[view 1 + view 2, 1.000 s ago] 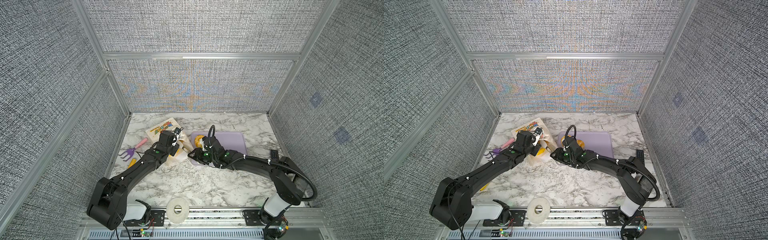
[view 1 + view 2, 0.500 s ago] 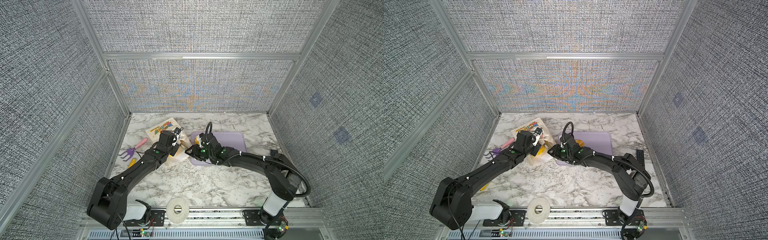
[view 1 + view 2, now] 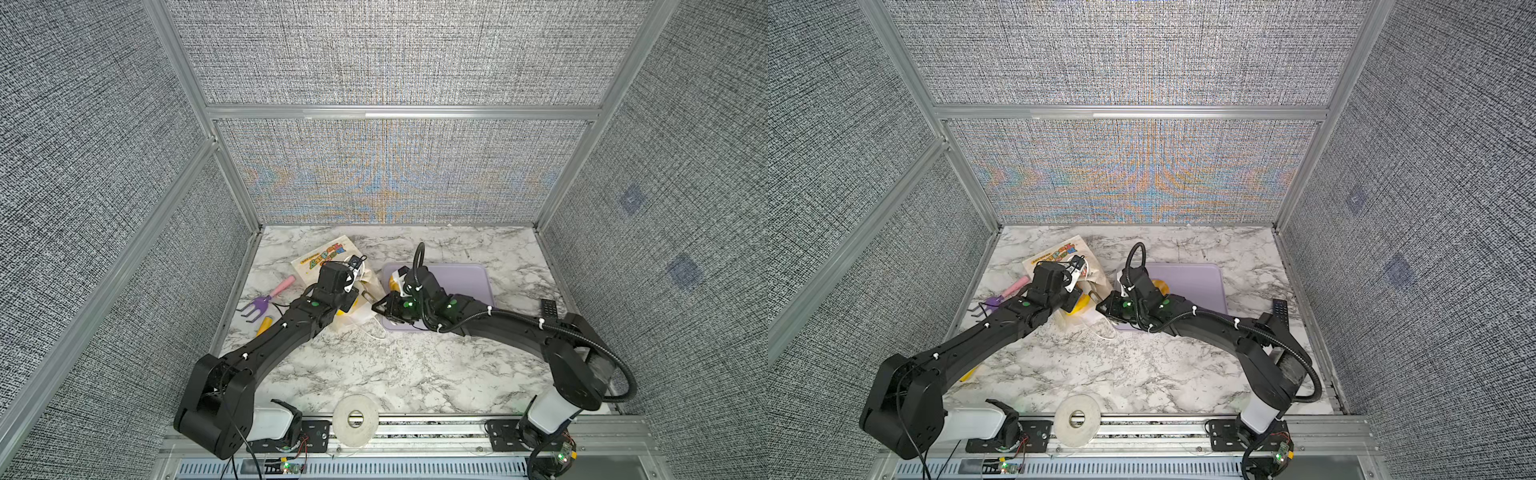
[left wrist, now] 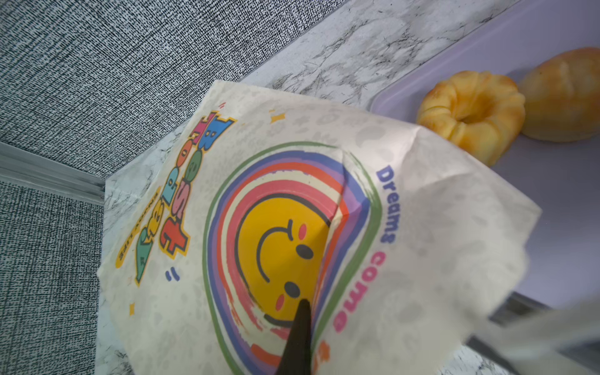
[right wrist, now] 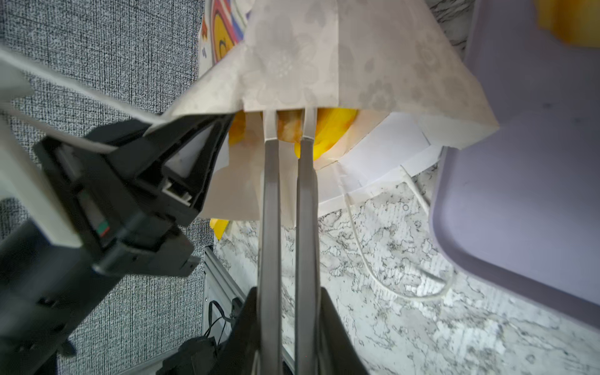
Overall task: Take the fake bread out of the paper bag
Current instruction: 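Insert the tongs into the bag and pinch a round brown bun, then pull the brown bun out with the tongs and set it on the board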
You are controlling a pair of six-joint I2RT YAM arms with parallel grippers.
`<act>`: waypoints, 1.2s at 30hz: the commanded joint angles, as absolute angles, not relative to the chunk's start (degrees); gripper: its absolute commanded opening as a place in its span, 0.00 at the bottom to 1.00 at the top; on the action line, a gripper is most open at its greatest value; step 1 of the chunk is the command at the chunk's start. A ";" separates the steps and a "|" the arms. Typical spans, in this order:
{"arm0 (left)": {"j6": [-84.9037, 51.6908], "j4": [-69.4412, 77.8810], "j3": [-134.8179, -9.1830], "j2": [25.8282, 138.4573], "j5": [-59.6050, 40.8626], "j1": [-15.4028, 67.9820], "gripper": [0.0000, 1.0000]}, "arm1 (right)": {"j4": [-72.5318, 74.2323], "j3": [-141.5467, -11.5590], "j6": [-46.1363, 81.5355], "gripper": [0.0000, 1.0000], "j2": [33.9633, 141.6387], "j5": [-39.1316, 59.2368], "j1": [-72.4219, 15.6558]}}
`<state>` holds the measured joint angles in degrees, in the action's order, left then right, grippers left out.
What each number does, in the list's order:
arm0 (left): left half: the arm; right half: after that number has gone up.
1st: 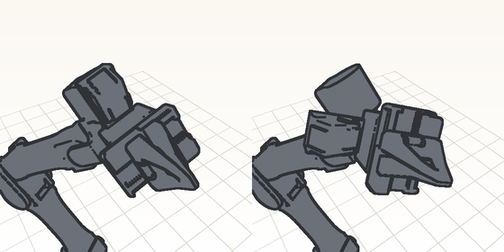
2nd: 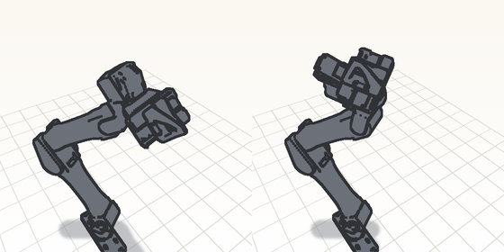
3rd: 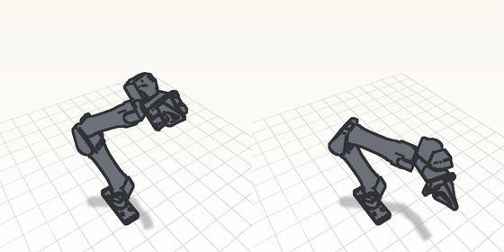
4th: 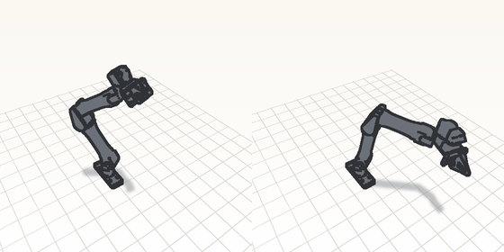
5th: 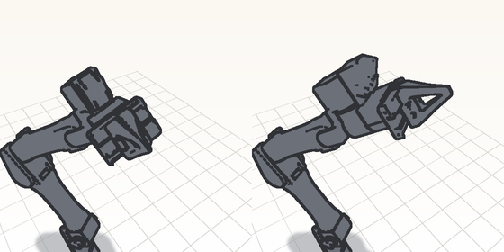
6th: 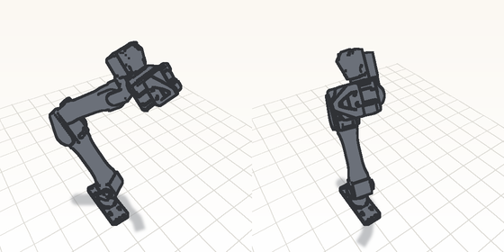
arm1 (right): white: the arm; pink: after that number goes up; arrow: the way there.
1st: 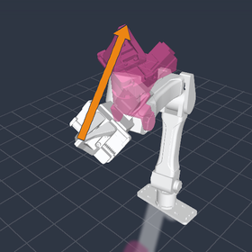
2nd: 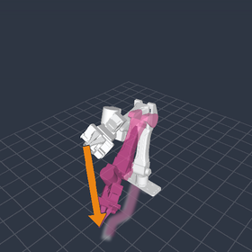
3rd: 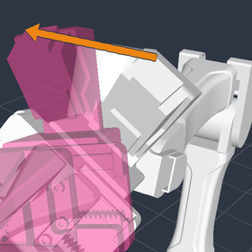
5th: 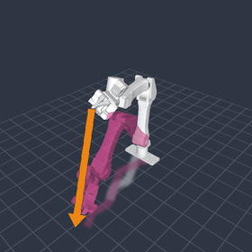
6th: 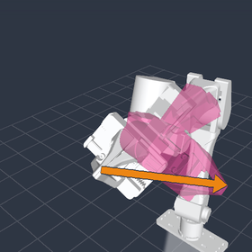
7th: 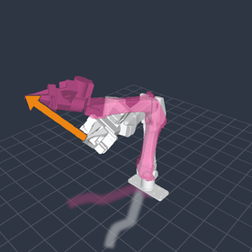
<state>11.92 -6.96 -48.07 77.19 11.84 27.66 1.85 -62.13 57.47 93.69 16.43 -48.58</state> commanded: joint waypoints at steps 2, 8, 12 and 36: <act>11.16 -5.87 -48.51 77.75 11.73 27.66 0.00 | 1.62 -59.39 55.04 0.00 89.06 16.75 -49.93; 11.16 -5.71 -48.43 77.68 12.63 27.67 0.00 | -2.09 -51.77 56.22 0.00 78.37 15.48 -51.49; 11.18 -5.53 -48.17 77.61 13.83 27.61 0.00 | -8.15 -46.40 58.08 0.00 69.36 11.74 -53.15; 11.09 -5.71 -48.25 77.20 13.53 27.68 0.00 | -11.36 -36.69 56.20 0.00 60.09 11.69 -41.23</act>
